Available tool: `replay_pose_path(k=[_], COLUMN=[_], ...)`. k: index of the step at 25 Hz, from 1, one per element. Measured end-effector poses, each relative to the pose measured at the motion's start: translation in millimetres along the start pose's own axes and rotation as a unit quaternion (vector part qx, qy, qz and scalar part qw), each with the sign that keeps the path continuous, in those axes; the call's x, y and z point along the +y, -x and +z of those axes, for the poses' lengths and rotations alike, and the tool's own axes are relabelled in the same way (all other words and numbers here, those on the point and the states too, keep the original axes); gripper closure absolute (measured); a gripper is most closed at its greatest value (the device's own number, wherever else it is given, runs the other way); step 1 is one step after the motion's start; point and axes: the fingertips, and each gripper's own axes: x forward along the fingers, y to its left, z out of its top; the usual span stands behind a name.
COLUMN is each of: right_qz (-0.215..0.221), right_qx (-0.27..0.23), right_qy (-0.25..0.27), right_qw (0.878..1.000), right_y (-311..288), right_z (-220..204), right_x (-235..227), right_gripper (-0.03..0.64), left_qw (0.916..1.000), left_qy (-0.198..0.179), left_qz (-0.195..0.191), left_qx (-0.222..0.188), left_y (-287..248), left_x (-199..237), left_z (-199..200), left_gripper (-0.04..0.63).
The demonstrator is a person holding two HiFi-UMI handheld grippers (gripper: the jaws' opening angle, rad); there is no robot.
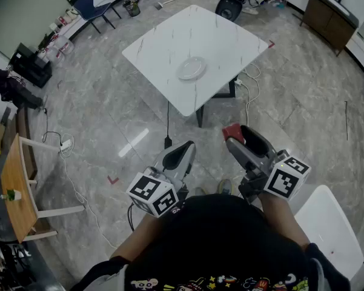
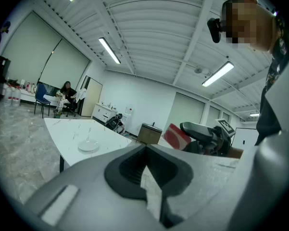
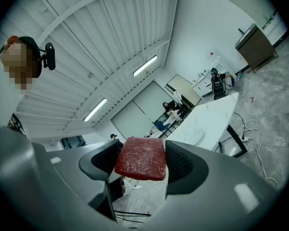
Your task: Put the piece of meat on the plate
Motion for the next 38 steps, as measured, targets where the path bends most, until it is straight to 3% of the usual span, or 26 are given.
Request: replay_pose_path(k=[13, 24, 38], right_qz=[0.003, 0.018, 0.006], right_qx=[-0.005, 0.015, 0.035], right_qy=[0.003, 0.020, 0.022], right_qw=[1.000, 1.000, 0.999], right_y=[19, 30, -18], right_z=[18, 39, 50], right_x=[-22, -62, -85], right_gripper=[0.287, 0.288, 0.288], left_qw=[0.9999, 0.9995, 0.9995], left_qy=[0.001, -0.001, 0.014], left_qz=[0.003, 0.028, 0.026], left_qx=[0.012, 0.015, 0.014], left_y=[-30, -73, -101], left_x=[-16, -26, 17], left_z=[-8, -21, -10], left_gripper=[0.595, 0.595, 0.595])
